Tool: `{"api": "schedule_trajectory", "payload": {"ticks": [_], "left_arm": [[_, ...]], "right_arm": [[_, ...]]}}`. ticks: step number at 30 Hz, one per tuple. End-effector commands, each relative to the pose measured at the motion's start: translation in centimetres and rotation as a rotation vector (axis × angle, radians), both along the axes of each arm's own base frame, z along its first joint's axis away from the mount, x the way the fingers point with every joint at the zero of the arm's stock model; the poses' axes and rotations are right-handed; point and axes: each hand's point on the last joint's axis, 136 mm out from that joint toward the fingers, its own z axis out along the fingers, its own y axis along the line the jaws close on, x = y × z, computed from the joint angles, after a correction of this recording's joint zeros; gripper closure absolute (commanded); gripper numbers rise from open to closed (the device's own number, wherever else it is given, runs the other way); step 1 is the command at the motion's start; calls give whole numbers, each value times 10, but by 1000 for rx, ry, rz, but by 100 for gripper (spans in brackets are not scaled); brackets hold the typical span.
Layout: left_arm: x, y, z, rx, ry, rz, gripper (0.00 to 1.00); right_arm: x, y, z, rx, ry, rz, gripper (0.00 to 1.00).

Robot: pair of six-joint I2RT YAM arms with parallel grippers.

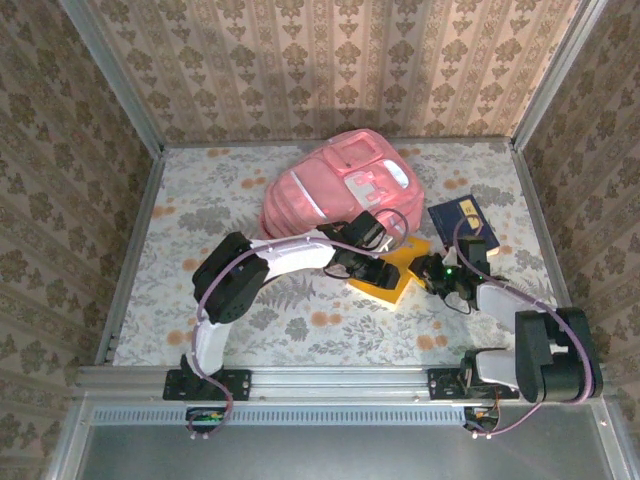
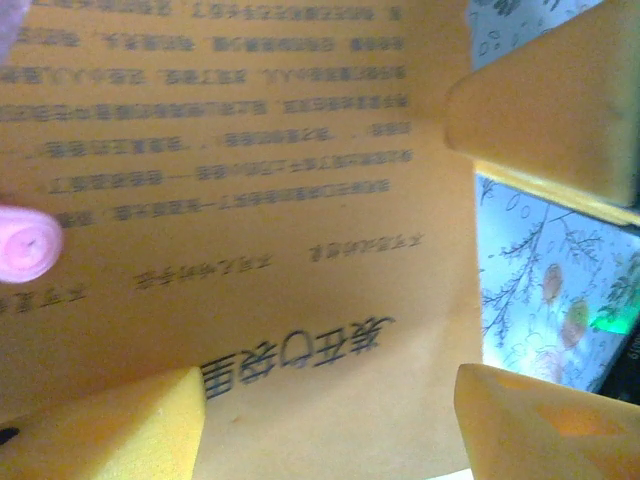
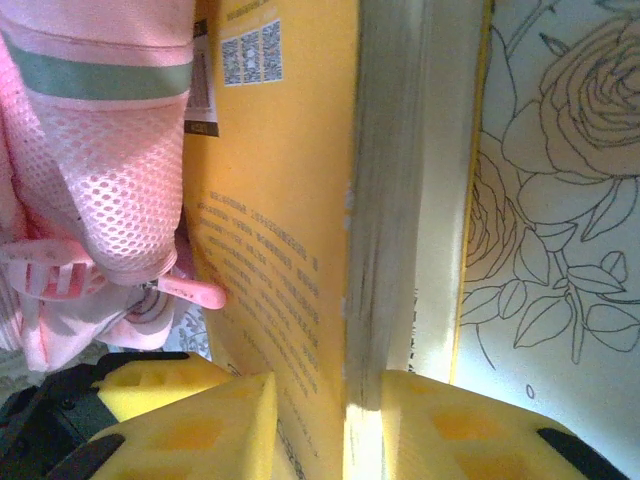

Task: Pack the student bag

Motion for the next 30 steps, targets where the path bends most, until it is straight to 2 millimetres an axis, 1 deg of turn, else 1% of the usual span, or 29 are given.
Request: {"api": "schedule_trajectory", "payload": {"ticks": [1, 5, 6, 8, 9, 11, 13, 14, 16, 19, 21, 25, 28, 30], "left_arm": [[-13, -6, -6, -32, 47, -26, 33], [-15, -6, -7, -47, 61, -27, 36], [-15, -4, -5, -45, 53, -23, 36], [-9, 4, 5, -48, 16, -6, 34], [-6, 9, 10, -47, 3, 7, 32], [5, 27, 16, -25, -16, 49, 31], [14, 44, 17, 5, -33, 81, 29], [20, 54, 16, 29, -46, 100, 28], [26, 67, 11, 68, -61, 115, 27], [32, 78, 2, 116, -72, 126, 25], [37, 81, -3, 141, -86, 130, 24], [43, 74, -15, 164, -79, 116, 23], [41, 62, -20, 160, -70, 91, 23], [33, 49, -21, 142, -63, 51, 23]], "right_arm": [[10, 10, 10, 50, -60, 19, 70], [11, 8, 5, 33, -51, 10, 71], [10, 6, 4, 17, -48, 7, 71], [8, 3, 0, -13, -40, 6, 70], [7, 1, -2, -24, -35, 5, 70], [5, -1, -7, -45, -26, 4, 70], [4, -2, -11, -56, -16, 7, 69], [3, -3, -14, -60, -9, 7, 69], [2, -3, -17, -68, 0, 9, 69], [1, -4, -21, -75, 7, 14, 69], [0, -3, -22, -77, 11, 18, 69], [-4, -3, -22, -83, 19, 28, 66], [-6, -1, -21, -84, 19, 44, 59], [-6, 0, -19, -81, 18, 55, 56]]}}
